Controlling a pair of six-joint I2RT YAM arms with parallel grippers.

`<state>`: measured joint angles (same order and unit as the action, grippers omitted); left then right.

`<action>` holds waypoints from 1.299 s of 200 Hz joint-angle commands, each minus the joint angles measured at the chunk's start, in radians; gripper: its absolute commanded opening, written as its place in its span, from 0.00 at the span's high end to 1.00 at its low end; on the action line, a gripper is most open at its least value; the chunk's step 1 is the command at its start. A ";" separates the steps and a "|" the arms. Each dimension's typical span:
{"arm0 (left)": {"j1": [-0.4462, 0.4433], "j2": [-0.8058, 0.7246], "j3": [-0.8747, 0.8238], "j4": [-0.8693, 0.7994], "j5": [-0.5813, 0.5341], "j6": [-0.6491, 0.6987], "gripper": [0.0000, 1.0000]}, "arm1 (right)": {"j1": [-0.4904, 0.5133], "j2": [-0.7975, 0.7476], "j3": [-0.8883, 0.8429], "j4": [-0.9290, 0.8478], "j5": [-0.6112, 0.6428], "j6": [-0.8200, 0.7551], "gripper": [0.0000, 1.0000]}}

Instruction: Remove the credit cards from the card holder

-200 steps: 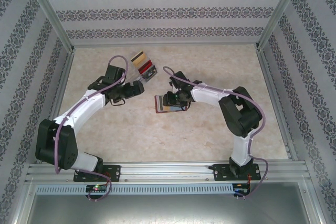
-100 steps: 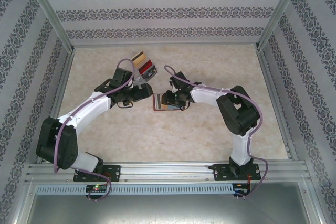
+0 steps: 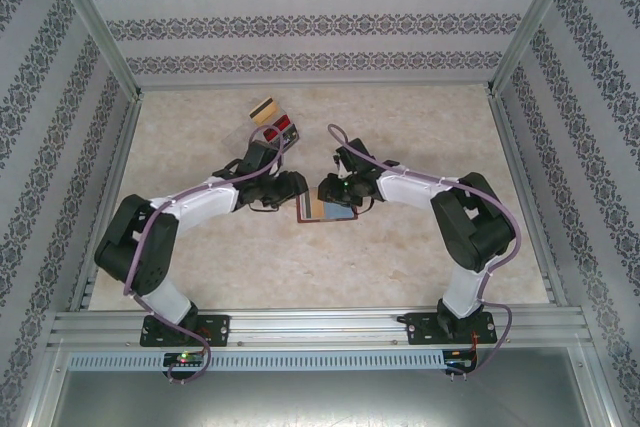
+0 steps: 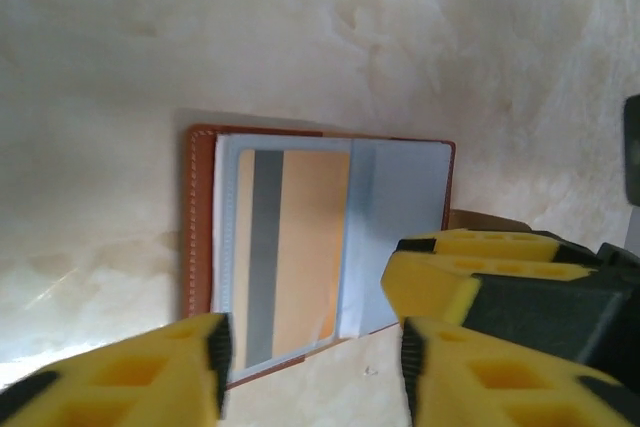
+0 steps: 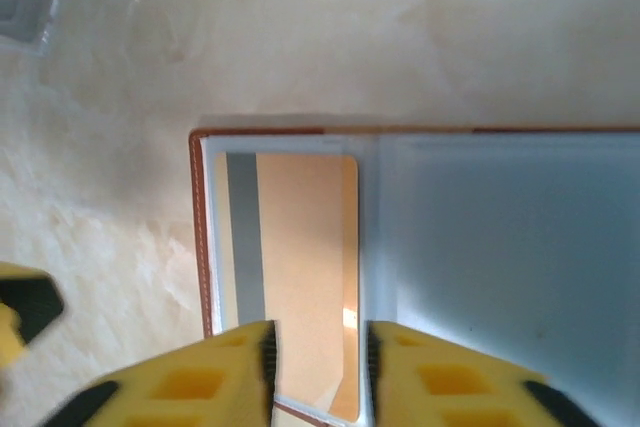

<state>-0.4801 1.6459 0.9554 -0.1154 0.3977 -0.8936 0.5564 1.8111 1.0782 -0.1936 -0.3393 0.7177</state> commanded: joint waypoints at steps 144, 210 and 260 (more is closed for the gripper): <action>-0.034 0.186 0.118 -0.047 -0.054 -0.022 0.83 | -0.040 0.088 0.007 0.073 -0.106 -0.015 0.81; -0.034 0.211 0.120 -0.093 -0.082 0.007 0.88 | -0.046 0.099 -0.001 0.083 -0.115 -0.012 0.81; -0.035 0.232 0.111 -0.098 -0.081 0.008 0.91 | -0.047 0.114 -0.001 0.070 -0.104 -0.012 0.81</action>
<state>-0.5049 1.8507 1.0546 -0.1661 0.3351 -0.9123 0.5186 1.9018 1.0790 -0.1215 -0.4362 0.7086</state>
